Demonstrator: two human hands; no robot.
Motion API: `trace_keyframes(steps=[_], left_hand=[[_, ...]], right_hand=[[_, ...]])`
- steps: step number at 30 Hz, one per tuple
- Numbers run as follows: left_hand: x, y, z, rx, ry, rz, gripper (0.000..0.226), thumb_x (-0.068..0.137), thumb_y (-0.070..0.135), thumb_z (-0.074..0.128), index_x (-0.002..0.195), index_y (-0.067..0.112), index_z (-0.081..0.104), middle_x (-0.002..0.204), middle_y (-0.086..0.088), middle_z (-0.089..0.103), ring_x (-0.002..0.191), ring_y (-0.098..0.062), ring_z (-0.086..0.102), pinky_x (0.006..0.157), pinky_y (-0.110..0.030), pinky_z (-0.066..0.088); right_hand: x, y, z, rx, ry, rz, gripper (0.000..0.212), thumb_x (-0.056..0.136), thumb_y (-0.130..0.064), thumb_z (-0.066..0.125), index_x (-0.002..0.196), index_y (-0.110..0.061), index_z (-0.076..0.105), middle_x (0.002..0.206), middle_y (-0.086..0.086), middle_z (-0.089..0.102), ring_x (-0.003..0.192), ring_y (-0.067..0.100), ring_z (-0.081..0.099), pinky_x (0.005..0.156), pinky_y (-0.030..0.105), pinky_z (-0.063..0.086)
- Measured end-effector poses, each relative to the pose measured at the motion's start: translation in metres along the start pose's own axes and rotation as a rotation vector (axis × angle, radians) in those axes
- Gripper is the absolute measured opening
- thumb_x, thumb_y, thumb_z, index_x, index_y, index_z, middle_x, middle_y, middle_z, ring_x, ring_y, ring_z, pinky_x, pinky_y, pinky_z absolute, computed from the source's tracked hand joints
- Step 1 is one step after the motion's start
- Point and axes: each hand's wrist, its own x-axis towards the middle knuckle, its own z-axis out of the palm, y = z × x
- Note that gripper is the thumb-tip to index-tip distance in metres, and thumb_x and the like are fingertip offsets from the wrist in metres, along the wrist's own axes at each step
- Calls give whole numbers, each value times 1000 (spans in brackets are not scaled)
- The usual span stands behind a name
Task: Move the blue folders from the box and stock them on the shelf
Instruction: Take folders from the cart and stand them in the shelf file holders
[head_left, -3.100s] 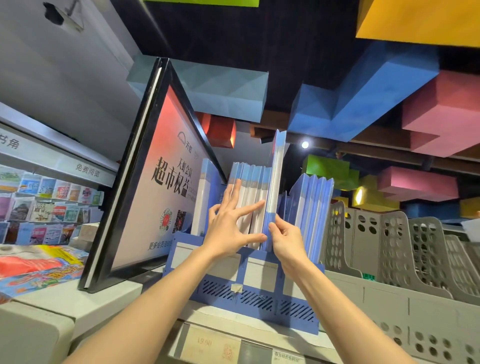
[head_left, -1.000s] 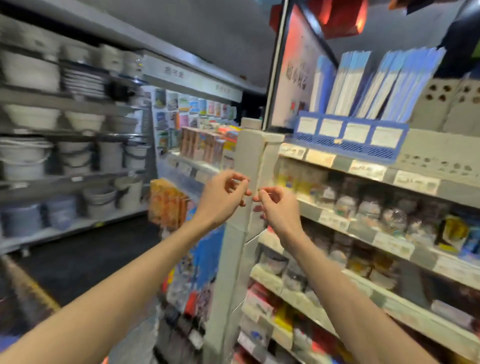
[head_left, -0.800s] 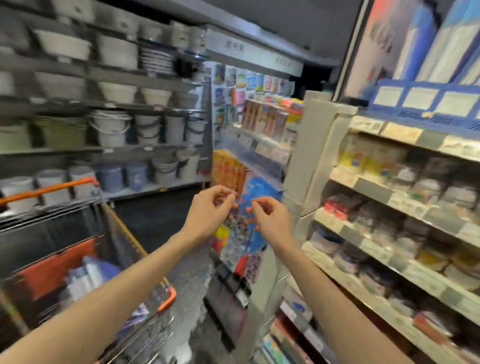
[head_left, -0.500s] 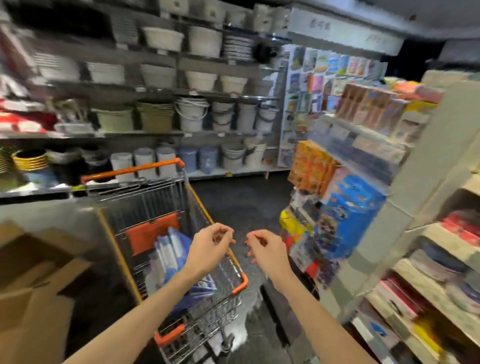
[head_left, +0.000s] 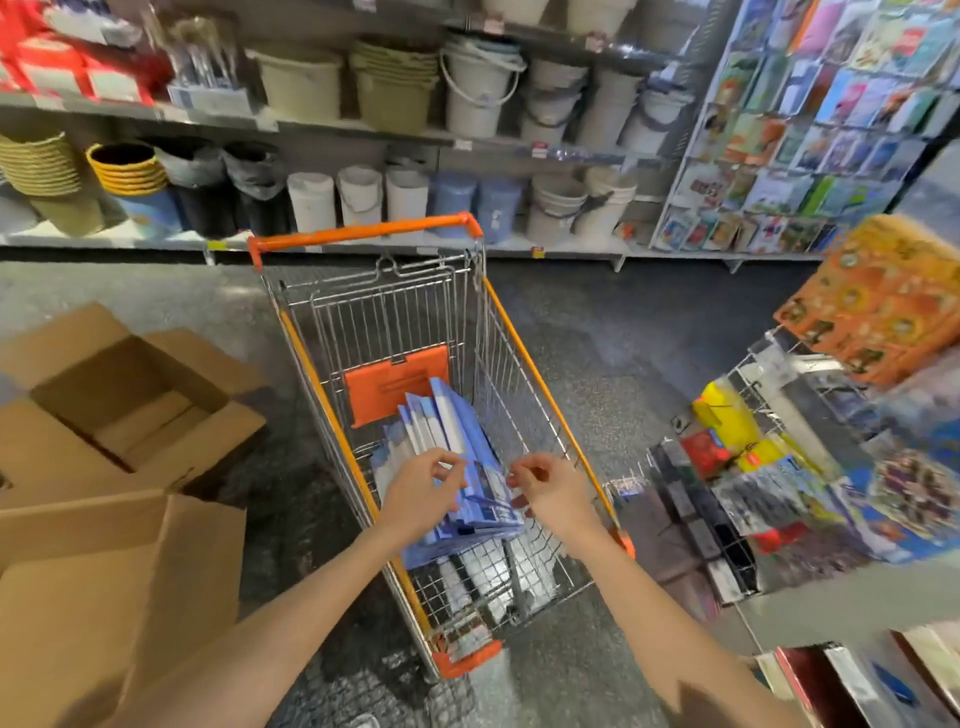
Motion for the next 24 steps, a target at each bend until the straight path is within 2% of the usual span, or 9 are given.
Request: trace_keyframes(steps=[2, 4, 7, 10, 12, 14, 17, 22, 24], left_hand=[[14, -9, -2, 0, -11, -26, 8, 103, 34, 55, 103, 29, 61, 90, 7, 73, 61, -18, 72, 66, -52, 59], [31, -21, 0, -15, -9, -62, 13, 103, 34, 54, 108, 25, 61, 91, 6, 73, 60, -18, 71, 66, -52, 59], [53, -35, 7, -71, 0, -123, 12, 103, 31, 55, 108, 23, 61, 92, 3, 73, 59, -20, 71, 67, -51, 59], [79, -49, 19, -128, -13, -180, 8, 104, 27, 53, 109, 33, 55, 107, -3, 68, 74, -16, 72, 70, -42, 63], [104, -60, 29, -157, -2, -224, 14, 104, 26, 52, 110, 39, 52, 115, -3, 65, 85, -15, 72, 75, -46, 62], [124, -69, 37, -160, 2, -280, 14, 105, 27, 51, 117, 31, 55, 118, -3, 66, 83, -13, 72, 80, -50, 60], [163, -81, 54, -177, 61, -406, 25, 106, 26, 49, 130, 20, 55, 129, -6, 63, 99, -14, 68, 86, -35, 56], [213, -97, 89, -96, 74, -544, 40, 108, 31, 42, 145, 16, 46, 145, -1, 52, 122, -17, 53, 97, -26, 39], [226, -106, 100, -81, 78, -592, 45, 108, 33, 42, 150, 16, 41, 151, -2, 46, 123, -20, 54, 91, -23, 40]], right_hand=[[16, 2, 11, -42, -3, 42, 20, 100, -14, 54, 103, -2, 70, 94, 13, 75, 63, 18, 69, 50, 24, 52], [34, 5, 20, -48, -28, 61, 19, 100, -10, 54, 103, 0, 69, 94, 15, 74, 55, 10, 65, 45, 16, 49], [52, 11, 24, -55, -73, 73, 18, 100, -9, 53, 105, 2, 68, 97, 17, 72, 63, 13, 66, 45, 12, 47], [84, 24, 29, -58, -99, 121, 20, 101, -5, 49, 104, 2, 67, 98, 17, 71, 66, 16, 67, 45, 12, 45], [116, 33, 34, -78, -124, 149, 21, 100, -2, 48, 97, -1, 68, 95, 19, 73, 65, 19, 68, 45, 15, 47], [141, 41, 39, -100, -153, 153, 20, 97, -3, 51, 89, -9, 68, 91, 19, 74, 68, 25, 70, 52, 28, 56], [185, 56, 45, -123, -242, 169, 16, 97, -8, 54, 95, -8, 70, 91, 17, 74, 83, 33, 72, 77, 50, 59], [243, 81, 48, -68, -296, 253, 14, 101, -15, 50, 97, -15, 63, 96, 13, 73, 84, 31, 71, 76, 43, 57], [260, 94, 49, -42, -288, 279, 13, 101, -20, 50, 100, -16, 63, 99, 13, 72, 87, 32, 70, 78, 46, 56]])
